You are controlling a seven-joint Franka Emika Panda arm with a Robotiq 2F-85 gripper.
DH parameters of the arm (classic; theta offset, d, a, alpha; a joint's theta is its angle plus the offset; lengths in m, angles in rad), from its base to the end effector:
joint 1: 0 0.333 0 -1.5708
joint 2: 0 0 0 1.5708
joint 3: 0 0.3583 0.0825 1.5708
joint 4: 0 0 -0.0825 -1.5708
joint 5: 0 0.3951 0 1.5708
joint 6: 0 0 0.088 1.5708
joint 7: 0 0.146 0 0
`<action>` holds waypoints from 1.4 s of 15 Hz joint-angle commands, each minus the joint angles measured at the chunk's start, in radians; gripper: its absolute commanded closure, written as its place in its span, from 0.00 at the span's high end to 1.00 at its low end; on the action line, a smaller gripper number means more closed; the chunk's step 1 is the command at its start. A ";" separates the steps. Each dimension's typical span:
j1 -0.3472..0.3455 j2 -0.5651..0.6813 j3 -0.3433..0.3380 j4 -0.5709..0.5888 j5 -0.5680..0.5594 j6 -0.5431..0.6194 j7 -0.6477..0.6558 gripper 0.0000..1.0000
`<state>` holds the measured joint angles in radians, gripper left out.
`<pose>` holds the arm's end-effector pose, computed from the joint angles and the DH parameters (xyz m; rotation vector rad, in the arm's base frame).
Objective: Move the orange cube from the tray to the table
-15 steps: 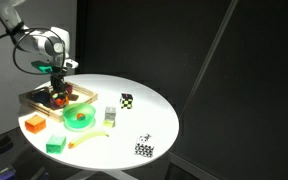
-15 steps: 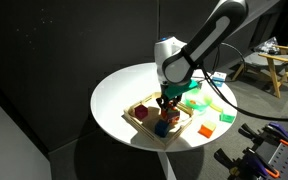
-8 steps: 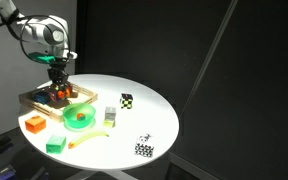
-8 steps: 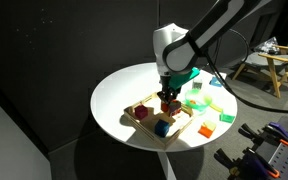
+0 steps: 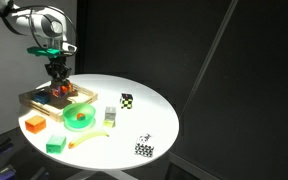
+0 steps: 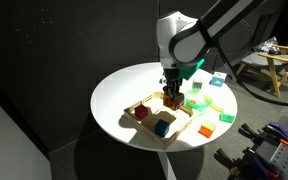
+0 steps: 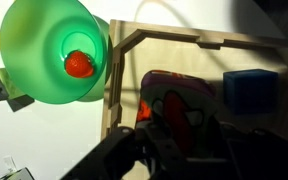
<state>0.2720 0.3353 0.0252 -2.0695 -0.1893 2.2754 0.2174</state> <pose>0.5686 0.1633 0.2515 2.9658 0.3141 -0.1370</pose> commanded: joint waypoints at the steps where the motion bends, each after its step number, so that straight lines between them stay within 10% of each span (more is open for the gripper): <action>1: -0.058 -0.080 0.028 -0.065 -0.008 0.000 -0.117 0.16; 21: -0.305 -0.206 -0.043 -0.168 0.135 0.010 -0.355 0.16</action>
<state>-0.0136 0.1490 -0.0046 -2.2277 -0.0699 2.2916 -0.1236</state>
